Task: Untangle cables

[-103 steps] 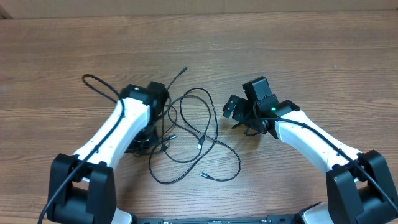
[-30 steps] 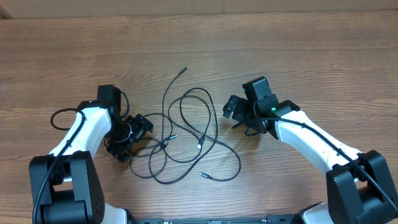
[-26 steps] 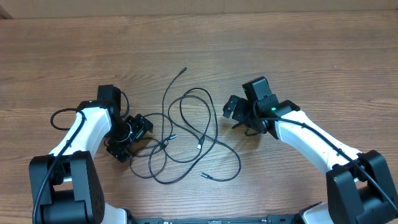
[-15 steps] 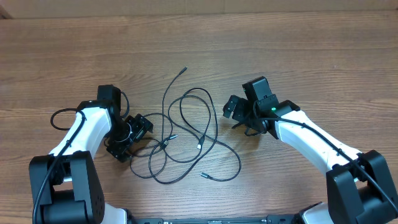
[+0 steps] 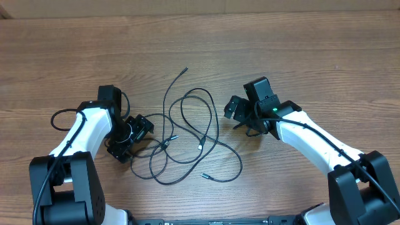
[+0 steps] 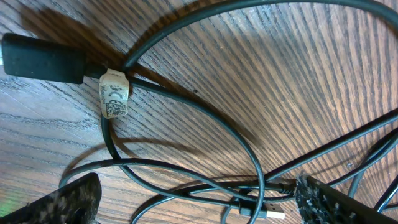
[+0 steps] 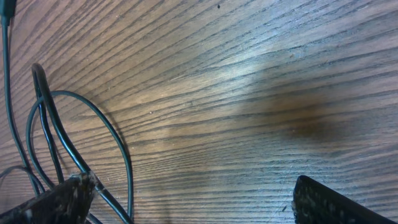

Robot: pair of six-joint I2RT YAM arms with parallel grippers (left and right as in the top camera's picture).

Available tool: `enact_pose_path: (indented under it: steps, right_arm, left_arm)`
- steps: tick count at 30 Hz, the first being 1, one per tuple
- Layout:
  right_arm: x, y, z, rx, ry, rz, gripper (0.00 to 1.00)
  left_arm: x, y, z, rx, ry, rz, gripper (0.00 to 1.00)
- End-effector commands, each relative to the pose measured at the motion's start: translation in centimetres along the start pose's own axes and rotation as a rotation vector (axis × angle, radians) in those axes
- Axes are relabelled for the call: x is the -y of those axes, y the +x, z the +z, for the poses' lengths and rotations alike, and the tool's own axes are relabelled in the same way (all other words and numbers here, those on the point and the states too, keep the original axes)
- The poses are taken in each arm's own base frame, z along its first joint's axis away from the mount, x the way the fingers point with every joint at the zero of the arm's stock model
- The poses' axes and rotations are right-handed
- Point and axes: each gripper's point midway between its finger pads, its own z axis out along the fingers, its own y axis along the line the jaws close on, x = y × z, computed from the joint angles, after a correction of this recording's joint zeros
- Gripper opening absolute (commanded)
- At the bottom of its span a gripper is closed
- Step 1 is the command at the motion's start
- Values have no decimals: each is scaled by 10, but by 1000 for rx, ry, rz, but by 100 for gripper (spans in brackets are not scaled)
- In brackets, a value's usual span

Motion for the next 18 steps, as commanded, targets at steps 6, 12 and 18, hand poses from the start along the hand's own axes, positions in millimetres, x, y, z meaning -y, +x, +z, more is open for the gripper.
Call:
enact_pose_path:
  steps: [6, 12, 18]
  right_arm:
    - [1, 1, 2, -3, 3, 2, 100]
    - [1, 1, 2, -3, 3, 2, 100]
    - [1, 1, 2, -3, 3, 2, 100]
  left_arm:
    - [-1, 3, 3, -9, -5, -15, 100]
    - [-3, 1, 3, 3, -16, -14, 99]
    - [-4, 0, 3, 7, -20, -14, 99]
